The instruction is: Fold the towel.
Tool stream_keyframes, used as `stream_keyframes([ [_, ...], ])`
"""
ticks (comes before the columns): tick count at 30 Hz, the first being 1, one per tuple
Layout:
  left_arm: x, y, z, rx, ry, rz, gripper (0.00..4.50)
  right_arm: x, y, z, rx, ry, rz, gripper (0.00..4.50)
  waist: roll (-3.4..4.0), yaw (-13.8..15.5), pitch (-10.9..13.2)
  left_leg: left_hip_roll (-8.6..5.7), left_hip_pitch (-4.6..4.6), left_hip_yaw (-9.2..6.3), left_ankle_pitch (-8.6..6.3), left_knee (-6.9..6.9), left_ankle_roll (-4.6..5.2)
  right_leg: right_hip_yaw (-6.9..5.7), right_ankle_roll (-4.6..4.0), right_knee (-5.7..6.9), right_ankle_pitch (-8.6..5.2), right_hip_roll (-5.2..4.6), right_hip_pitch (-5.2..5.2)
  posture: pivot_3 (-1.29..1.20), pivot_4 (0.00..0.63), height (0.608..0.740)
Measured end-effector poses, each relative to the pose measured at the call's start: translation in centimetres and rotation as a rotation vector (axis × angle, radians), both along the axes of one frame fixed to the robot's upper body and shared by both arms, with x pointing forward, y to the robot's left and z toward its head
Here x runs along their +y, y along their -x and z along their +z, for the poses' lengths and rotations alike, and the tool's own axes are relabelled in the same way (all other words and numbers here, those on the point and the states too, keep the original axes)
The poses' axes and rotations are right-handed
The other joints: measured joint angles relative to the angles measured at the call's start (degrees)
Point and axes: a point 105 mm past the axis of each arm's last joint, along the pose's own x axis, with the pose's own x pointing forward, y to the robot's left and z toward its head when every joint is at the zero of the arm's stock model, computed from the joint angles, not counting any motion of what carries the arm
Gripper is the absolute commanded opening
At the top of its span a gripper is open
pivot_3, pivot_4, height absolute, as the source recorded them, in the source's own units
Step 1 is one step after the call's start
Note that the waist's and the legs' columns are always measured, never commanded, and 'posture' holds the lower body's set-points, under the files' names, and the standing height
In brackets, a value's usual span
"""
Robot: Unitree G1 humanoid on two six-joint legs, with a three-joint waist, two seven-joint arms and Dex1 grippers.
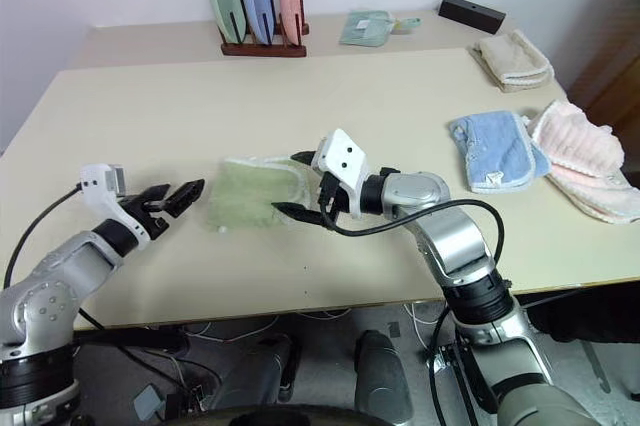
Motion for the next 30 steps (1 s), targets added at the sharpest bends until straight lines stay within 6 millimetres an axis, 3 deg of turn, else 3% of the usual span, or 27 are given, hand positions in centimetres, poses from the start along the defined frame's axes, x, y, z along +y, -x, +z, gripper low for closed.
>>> stream_keyframes([
  [5, -2.9, -0.5, -1.5, 0.110, 0.083, -0.080, 4.45, 0.2, 1.1, -0.1, -0.003, 0.015, 0.049, 4.50, -0.01, -0.39, -0.01, 0.04, 0.02, 0.03, 0.00, -0.05, -0.01, 0.01, 0.00, 0.01, 0.00, 0.04, -0.04, 0.00, 0.150, 0.740],
  [8, -4.1, -0.9, -1.6, 0.126, 0.101, -0.116, 3.66, 0.1, 1.2, -0.7, 0.003, 0.030, 0.039, 4.50, 0.00, -0.14, -0.01, 0.02, 0.02, 0.04, 0.00, -0.02, -0.01, 0.01, 0.00, 0.02, 0.00, 0.02, -0.02, 0.00, 0.150, 0.740],
  [15, -5.9, -1.0, -2.4, 0.163, 0.150, -0.160, 0.13, -0.1, 1.1, -0.9, -0.010, 0.038, 0.010, 4.50, 0.00, -0.01, -0.01, -0.01, 0.01, 0.03, 0.00, -0.01, -0.01, 0.01, 0.00, 0.00, 0.00, -0.02, -0.01, 0.00, 0.150, 0.740],
  [19, -6.2, -1.3, -2.2, 0.143, 0.176, -0.143, 0.05, -0.3, 1.0, -0.9, -0.026, 0.041, -0.007, 4.50, -0.01, -0.06, -0.01, 0.00, 0.01, 0.03, 0.00, -0.01, -0.01, 0.02, 0.00, 0.00, 0.00, -0.02, -0.01, 0.00, 0.150, 0.740],
  [21, -5.4, -2.2, -1.0, 0.071, 0.200, -0.072, 0.05, -0.3, 0.9, -0.8, -0.038, 0.045, -0.018, 4.50, -0.05, -0.03, 0.01, 0.01, 0.00, 0.03, 0.01, 0.00, -0.03, 0.01, -0.01, 0.00, 0.00, -0.01, -0.01, 0.00, 0.150, 0.740],
  [26, 1.0, -4.1, 3.3, -0.145, 0.195, 0.249, 0.05, -0.7, 0.6, -1.0, -0.063, 0.065, -0.046, 4.50, -0.05, -0.19, 0.01, 0.02, 0.01, 0.06, 0.01, -0.05, -0.04, 0.02, -0.01, -0.02, 0.00, -0.01, -0.04, 0.00, 0.150, 0.740],
  [30, 3.3, -4.0, 3.0, -0.147, 0.219, 0.363, 0.05, -0.7, 0.5, -1.1, -0.065, 0.067, -0.048, 4.50, -0.08, 0.06, 0.03, -0.01, -0.02, 0.05, 0.00, -0.01, -0.04, 0.01, 0.00, -0.03, 0.01, -0.02, -0.02, 0.00, 0.150, 0.740],
])
